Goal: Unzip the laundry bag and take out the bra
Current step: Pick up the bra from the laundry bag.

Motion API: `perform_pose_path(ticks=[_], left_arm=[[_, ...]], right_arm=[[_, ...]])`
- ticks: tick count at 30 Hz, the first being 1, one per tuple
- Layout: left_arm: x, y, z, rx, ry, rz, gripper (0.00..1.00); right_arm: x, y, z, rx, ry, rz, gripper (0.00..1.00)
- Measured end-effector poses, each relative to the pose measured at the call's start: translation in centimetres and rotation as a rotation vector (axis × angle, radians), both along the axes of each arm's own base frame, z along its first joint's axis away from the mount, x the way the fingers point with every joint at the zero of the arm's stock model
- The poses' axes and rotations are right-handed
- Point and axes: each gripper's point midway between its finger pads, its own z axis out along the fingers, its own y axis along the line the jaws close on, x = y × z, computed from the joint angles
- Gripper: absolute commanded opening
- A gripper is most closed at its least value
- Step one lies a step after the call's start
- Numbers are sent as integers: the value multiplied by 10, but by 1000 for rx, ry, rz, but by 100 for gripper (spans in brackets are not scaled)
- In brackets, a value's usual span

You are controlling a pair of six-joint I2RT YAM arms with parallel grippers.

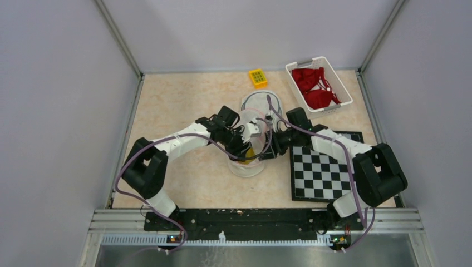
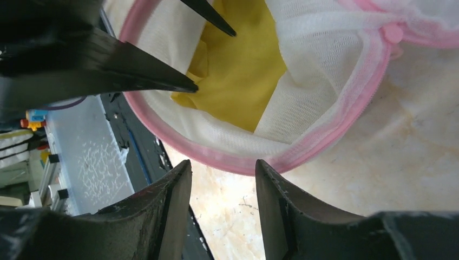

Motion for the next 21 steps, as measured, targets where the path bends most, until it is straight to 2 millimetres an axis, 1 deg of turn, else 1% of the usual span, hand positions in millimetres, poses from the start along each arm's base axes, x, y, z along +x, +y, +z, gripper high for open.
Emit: perform_pose_path(ticks=[2, 5, 8, 11, 13, 16, 18, 21], left_arm=[[0, 5, -9, 38, 8, 4, 57], [3, 11, -18, 72, -6, 9, 57], [2, 17, -27, 99, -16, 8, 58], [-2, 25, -39, 130, -16, 9, 63], [-5, 29, -45, 144, -18, 7, 67], [-8, 30, -51, 158, -27, -1, 71], [-11, 27, -53, 160, -38, -14, 71], [-12, 23, -55, 159, -54, -29, 68]], right_arm=[[8, 2, 11, -3, -17, -4, 50], [21, 2, 26, 18, -59, -30, 52], [34, -11, 38, 35, -95, -86, 53], [42, -22, 42, 40, -122, -127, 53], [41, -26, 36, 34, -118, -132, 53], [29, -30, 18, 14, -71, -130, 56], [19, -34, 3, -1, -35, -132, 58], [9, -35, -9, 2, 10, -135, 60]])
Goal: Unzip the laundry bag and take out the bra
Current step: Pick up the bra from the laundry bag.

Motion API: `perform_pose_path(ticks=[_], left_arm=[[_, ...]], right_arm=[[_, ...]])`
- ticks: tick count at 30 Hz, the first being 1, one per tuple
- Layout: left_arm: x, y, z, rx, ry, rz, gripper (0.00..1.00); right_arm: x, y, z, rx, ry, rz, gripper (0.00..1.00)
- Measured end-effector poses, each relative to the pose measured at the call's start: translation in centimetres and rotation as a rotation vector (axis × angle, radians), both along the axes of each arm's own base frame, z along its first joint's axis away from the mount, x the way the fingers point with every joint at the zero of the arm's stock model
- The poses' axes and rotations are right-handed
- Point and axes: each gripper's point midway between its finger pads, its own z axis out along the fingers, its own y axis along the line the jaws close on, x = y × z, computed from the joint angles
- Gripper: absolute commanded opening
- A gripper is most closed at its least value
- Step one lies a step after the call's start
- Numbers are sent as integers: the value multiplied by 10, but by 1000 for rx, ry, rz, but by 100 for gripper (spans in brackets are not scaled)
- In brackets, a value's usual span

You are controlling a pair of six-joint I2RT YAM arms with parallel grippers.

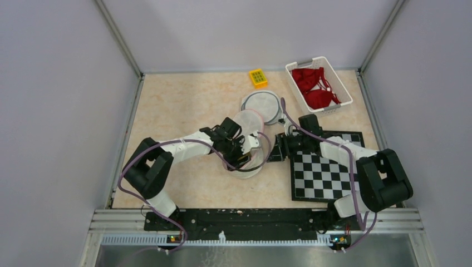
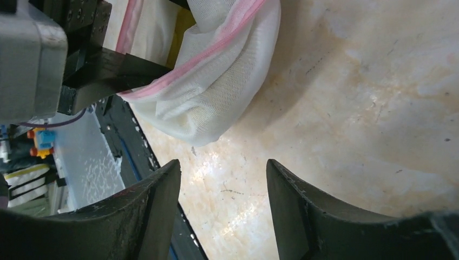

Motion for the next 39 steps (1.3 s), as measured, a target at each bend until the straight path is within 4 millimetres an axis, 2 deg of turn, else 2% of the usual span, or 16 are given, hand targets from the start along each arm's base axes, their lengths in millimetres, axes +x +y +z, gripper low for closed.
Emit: perform_pose_path(ticks=[3, 9, 13, 14, 18, 21, 23, 27, 30, 31, 32, 33, 34, 36, 38, 39], left_arm=[[1, -4, 1, -8, -13, -7, 58], [2, -7, -1, -14, -13, -9, 31], [2, -11, 0, -28, -2, -13, 3], [1, -12, 1, -32, 4, -11, 0], [0, -15, 6, -55, 34, -4, 0], [1, -18, 16, -91, 73, 17, 0], [8, -19, 26, -130, 91, 47, 0], [23, -13, 54, -209, 89, 119, 0], [33, -10, 83, -282, 38, 149, 0], [35, -11, 91, -302, 21, 145, 3], [35, -13, 101, -328, -1, 131, 14], [34, -15, 108, -350, -20, 109, 21], [32, -18, 113, -365, -34, 83, 21], [28, -23, 114, -364, -52, 38, 18], [24, -27, 106, -341, -54, 6, 24], [23, -29, 99, -324, -53, -5, 31]], right_arm=[[-1, 5, -4, 31, 34, 2, 60], [9, 18, -10, 91, 48, 10, 55], [10, 28, -13, 116, 45, 34, 49], [9, 30, -15, 121, 52, 40, 47], [10, 32, -17, 130, 56, 43, 22], [11, 33, -17, 132, 49, 46, 7], [11, 32, -17, 129, 42, 49, 0], [12, 31, -19, 118, 31, 51, 0], [13, 30, -20, 113, 21, 52, 0], [13, 30, -21, 112, 18, 53, 0], [13, 30, -21, 112, 16, 54, 0], [13, 30, -20, 113, 15, 54, 0], [13, 30, -20, 113, 15, 54, 0], [12, 30, -22, 114, 15, 55, 0], [9, 29, -24, 110, 23, 54, 0], [8, 28, -25, 110, 25, 54, 0]])
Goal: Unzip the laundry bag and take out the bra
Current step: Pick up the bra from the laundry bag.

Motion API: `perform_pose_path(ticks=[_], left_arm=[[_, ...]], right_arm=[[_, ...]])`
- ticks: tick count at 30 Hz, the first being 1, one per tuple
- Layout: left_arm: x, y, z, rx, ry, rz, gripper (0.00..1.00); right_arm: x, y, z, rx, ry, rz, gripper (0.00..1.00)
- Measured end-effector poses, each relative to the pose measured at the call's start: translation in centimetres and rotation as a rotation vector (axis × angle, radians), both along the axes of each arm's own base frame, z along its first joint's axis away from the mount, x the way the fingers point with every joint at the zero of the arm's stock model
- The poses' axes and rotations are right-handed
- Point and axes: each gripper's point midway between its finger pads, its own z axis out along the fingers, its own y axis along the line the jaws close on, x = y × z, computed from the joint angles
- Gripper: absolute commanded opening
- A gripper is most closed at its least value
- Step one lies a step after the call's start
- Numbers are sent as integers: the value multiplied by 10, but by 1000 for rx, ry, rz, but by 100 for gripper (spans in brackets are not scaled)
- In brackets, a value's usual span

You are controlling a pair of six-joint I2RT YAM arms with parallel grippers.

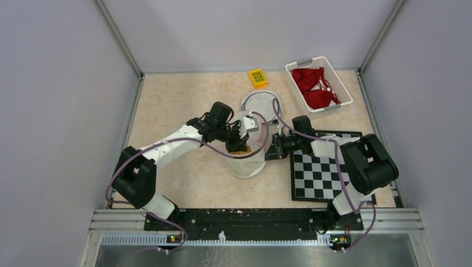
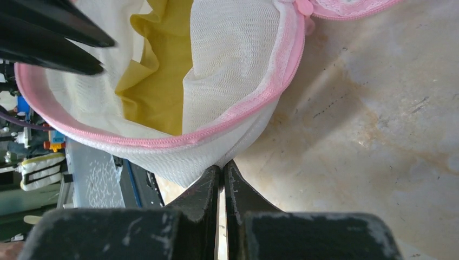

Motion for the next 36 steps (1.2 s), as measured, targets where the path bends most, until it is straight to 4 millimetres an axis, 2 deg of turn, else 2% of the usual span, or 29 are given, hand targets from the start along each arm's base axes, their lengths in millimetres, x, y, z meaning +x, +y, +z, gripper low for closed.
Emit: perform_pose_path(ticks=[2, 5, 8, 10, 12, 14, 15, 19, 21, 22, 27, 30, 36], left_arm=[[-1, -2, -14, 36, 4, -15, 48], [-1, -2, -39, 96, 22, -30, 64], [-6, -3, -62, 158, 41, -56, 90], [-16, -8, -72, 179, 59, -93, 96], [-27, -14, -79, 184, 84, -124, 91], [-32, -20, -84, 183, 96, -139, 77], [-32, -22, -86, 182, 98, -140, 69], [-26, -27, -98, 186, 118, -121, 21], [-22, -27, -97, 184, 118, -103, 3], [-20, -27, -97, 182, 121, -95, 0], [-17, -19, -85, 167, 135, -68, 0], [-12, -10, -59, 112, 136, -35, 0], [10, 7, 13, -54, 39, 47, 0]], right_arm=[[0, 0, 0, 0, -1, 0, 0], [-1, -1, 2, 5, -14, 1, 0], [-1, -1, 3, 10, -22, 1, 0], [-1, 0, 3, 10, -22, 1, 0], [-1, 0, 4, 15, -27, 1, 0], [0, 1, 5, 23, -30, 3, 0], [0, 2, 6, 27, -30, 3, 0], [-1, 3, 7, 33, -26, 5, 0], [-2, 3, 8, 35, -22, 9, 0], [-2, 3, 7, 35, -20, 11, 0], [-4, 2, 6, 30, -22, 19, 0], [-5, 1, 5, 27, -27, 26, 0], [-6, -1, 2, 16, -33, 35, 0]])
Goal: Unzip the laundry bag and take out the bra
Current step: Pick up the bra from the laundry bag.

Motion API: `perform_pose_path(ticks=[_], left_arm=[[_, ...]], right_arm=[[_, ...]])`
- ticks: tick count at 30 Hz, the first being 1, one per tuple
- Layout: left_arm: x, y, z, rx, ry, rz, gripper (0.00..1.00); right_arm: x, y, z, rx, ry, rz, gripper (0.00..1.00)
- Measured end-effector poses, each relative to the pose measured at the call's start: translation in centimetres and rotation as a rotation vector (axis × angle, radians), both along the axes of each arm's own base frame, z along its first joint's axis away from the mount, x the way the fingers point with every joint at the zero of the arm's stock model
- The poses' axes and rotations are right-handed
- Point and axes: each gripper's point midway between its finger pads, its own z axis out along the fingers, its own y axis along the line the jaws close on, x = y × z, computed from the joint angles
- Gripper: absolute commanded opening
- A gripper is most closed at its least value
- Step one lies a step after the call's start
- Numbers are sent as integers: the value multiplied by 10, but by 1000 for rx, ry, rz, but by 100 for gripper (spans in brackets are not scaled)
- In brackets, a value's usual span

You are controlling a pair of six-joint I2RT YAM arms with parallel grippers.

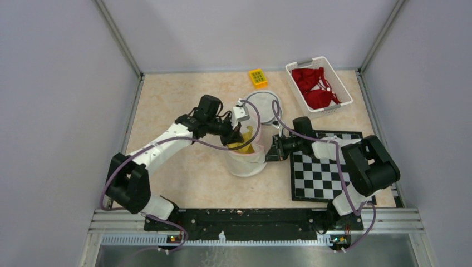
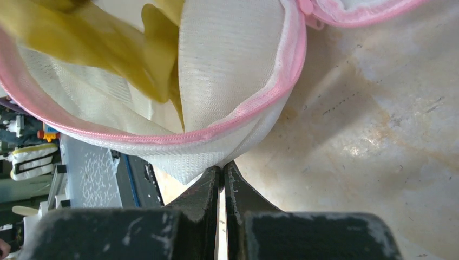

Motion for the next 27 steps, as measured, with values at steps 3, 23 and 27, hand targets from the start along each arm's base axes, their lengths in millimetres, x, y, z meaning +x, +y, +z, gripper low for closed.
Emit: perform_pose_path(ticks=[3, 23, 27], left_arm=[[2, 3, 27, -59, -44, 19, 0], [42, -10, 123, -325, 66, 236, 0], [61, -5, 148, -422, 98, 313, 0]], right_arm=[[-1, -1, -2, -9, -1, 4, 0], [5, -3, -11, -58, -48, -12, 0], [6, -2, -16, -90, -70, -13, 0]])
